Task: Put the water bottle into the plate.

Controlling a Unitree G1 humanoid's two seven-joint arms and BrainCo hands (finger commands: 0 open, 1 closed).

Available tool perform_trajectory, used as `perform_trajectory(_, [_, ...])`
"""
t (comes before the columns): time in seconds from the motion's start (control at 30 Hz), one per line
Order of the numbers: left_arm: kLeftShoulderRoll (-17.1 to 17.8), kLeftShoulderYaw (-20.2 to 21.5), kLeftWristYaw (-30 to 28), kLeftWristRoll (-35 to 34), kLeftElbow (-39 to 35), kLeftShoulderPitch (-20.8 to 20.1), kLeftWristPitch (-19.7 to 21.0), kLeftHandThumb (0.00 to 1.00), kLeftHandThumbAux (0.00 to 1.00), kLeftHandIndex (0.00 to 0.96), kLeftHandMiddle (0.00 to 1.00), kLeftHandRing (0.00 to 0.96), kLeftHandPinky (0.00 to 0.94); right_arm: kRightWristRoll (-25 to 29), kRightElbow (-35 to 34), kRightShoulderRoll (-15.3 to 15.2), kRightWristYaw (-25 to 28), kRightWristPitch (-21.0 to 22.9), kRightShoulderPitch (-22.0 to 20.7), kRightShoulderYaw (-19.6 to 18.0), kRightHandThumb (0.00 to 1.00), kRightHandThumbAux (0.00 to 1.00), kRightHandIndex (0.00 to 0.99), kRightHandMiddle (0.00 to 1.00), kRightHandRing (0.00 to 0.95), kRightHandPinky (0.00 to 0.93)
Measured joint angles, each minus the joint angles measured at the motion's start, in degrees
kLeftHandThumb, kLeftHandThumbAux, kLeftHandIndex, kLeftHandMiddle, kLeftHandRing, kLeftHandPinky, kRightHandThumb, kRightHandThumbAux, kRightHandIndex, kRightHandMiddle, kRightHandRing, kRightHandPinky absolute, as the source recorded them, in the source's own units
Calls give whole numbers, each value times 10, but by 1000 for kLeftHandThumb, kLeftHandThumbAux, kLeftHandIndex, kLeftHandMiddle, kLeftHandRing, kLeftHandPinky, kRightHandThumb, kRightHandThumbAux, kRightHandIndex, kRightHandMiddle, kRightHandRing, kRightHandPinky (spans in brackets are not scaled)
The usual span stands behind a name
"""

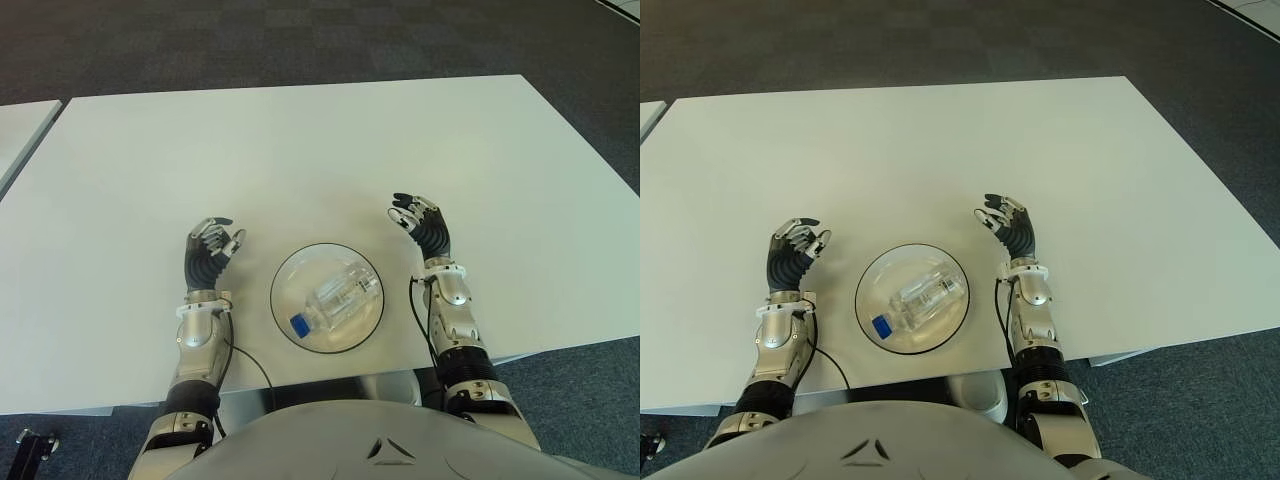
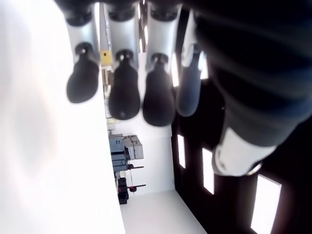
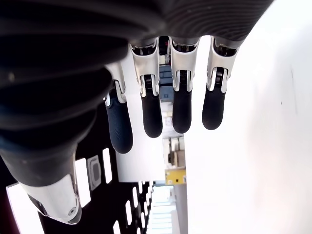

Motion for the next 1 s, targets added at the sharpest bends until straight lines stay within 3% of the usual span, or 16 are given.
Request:
perform_trajectory(0.5, [-3, 0, 0, 2, -17, 12, 27, 699, 718, 434, 713, 716, 699, -14, 60, 5, -13, -14, -19, 4, 702, 728, 439, 808, 798, 794])
perform_trajectory(1.0, [-6, 0, 3, 2, -36, 24, 43, 699, 718, 433, 709, 715, 693, 7, 108, 19, 8, -87, -23, -5, 703, 728, 439, 809, 799, 810])
